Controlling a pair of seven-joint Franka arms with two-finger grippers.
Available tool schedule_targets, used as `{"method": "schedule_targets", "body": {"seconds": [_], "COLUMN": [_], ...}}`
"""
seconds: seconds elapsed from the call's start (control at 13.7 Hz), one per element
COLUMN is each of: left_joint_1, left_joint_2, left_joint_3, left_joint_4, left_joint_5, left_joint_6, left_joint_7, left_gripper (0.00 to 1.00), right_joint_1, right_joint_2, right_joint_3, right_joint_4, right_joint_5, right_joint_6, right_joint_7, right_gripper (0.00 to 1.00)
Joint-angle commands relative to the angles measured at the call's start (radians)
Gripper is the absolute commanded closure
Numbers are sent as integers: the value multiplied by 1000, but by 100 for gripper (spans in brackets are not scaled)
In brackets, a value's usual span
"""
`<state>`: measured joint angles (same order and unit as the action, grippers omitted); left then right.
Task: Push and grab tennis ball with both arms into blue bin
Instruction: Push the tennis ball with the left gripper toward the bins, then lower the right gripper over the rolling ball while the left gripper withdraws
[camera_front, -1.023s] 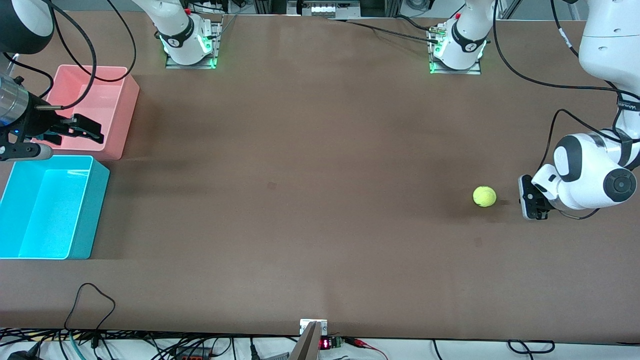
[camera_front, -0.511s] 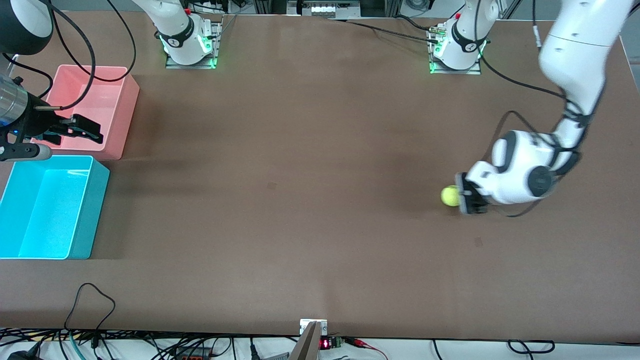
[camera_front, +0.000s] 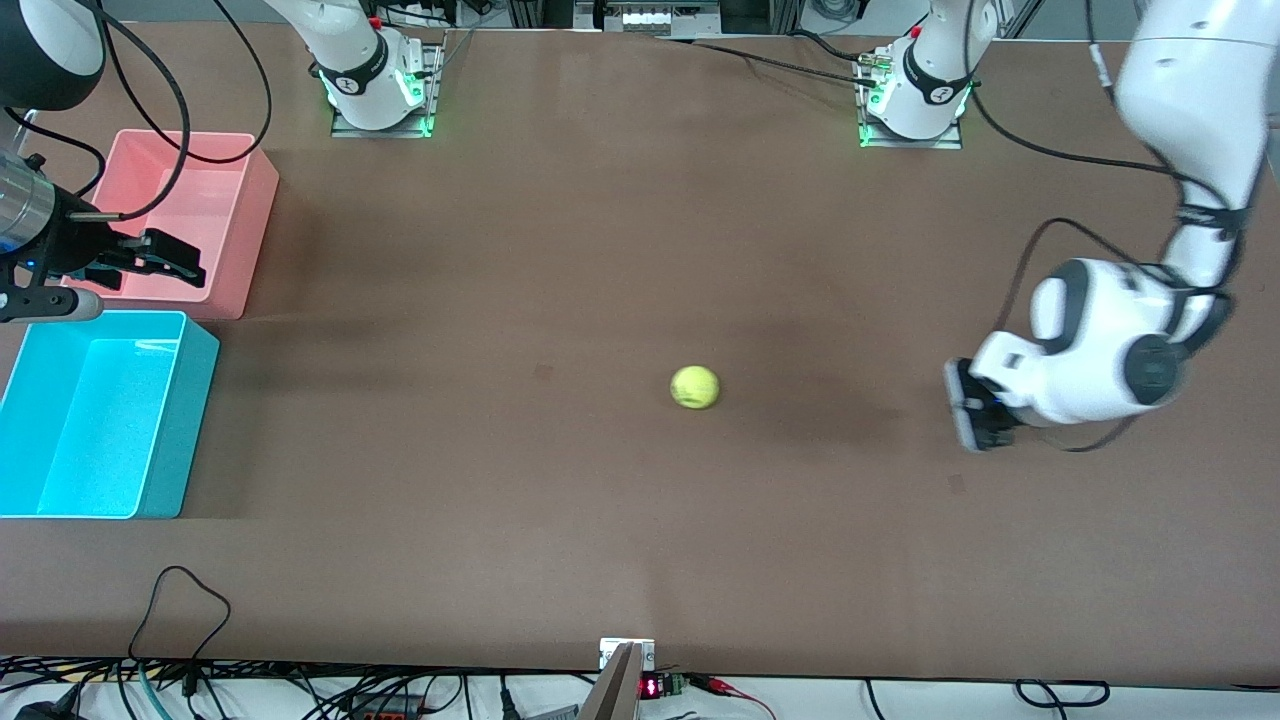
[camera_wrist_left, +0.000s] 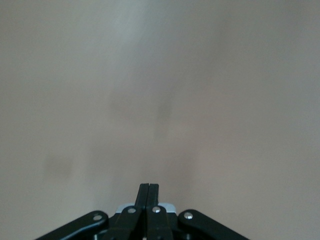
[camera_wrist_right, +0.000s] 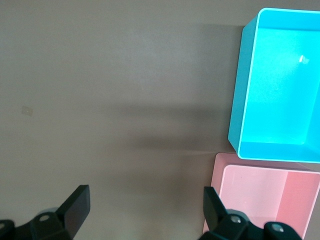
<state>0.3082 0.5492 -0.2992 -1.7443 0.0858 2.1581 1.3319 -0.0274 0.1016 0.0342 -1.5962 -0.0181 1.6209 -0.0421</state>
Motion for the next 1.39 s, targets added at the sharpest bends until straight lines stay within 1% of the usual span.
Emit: {"method": "schedule_targets", "body": {"seconds": [0.0,0.15,0.37,0.44,0.58,0.73,0.8,0.88,0.95,1.02,1.17,1.24,1.32], "left_joint_1": [17,9,2,-15,-64,-96,-134,-212,-275,-303,-305,-308,-308], "left_joint_2": [-9,-8,-8,-8,-27,-50,-78,-100,-124,-146,-193,-212,-224], "left_joint_3": [-9,-11,-21,-23,-9,3,35,123,196,222,230,241,256], "left_joint_4": [76,155,229,248,261,261,259,261,261,261,255,261,262], "left_joint_5": [51,51,52,54,52,52,52,48,37,37,28,-10,-35], "left_joint_6": [-72,-141,-188,-207,-227,-262,-264,-271,-277,-281,-291,-305,-304], "left_joint_7": [3,-2,-2,-5,-23,-106,-167,-254,-342,-449,-717,-860,-952], "left_gripper": [100,100,100,100,100,100,100,100,100,100,100,100,100], "right_joint_1": [-9,-9,-9,-9,-9,-8,-6,-5,0,1,9,10,9], "right_joint_2": [-2,1,6,12,13,24,33,39,44,46,62,69,75], "right_joint_3": [7,7,7,7,7,9,9,9,9,10,16,16,16], "right_joint_4": [1,-1,-1,-1,-1,-1,-1,-1,1,-1,-1,-1,-1], "right_joint_5": [0,0,0,0,0,0,0,-2,-2,-2,-2,-2,0], "right_joint_6": [-10,-12,-12,-12,-12,-12,-12,-12,-12,-12,-12,-13,-13], "right_joint_7": [8,8,5,4,2,-4,-10,-13,-16,-16,-16,-18,-22], "right_gripper": [0,0,0,0,0,0,0,0,0,0,0,0,0]}}
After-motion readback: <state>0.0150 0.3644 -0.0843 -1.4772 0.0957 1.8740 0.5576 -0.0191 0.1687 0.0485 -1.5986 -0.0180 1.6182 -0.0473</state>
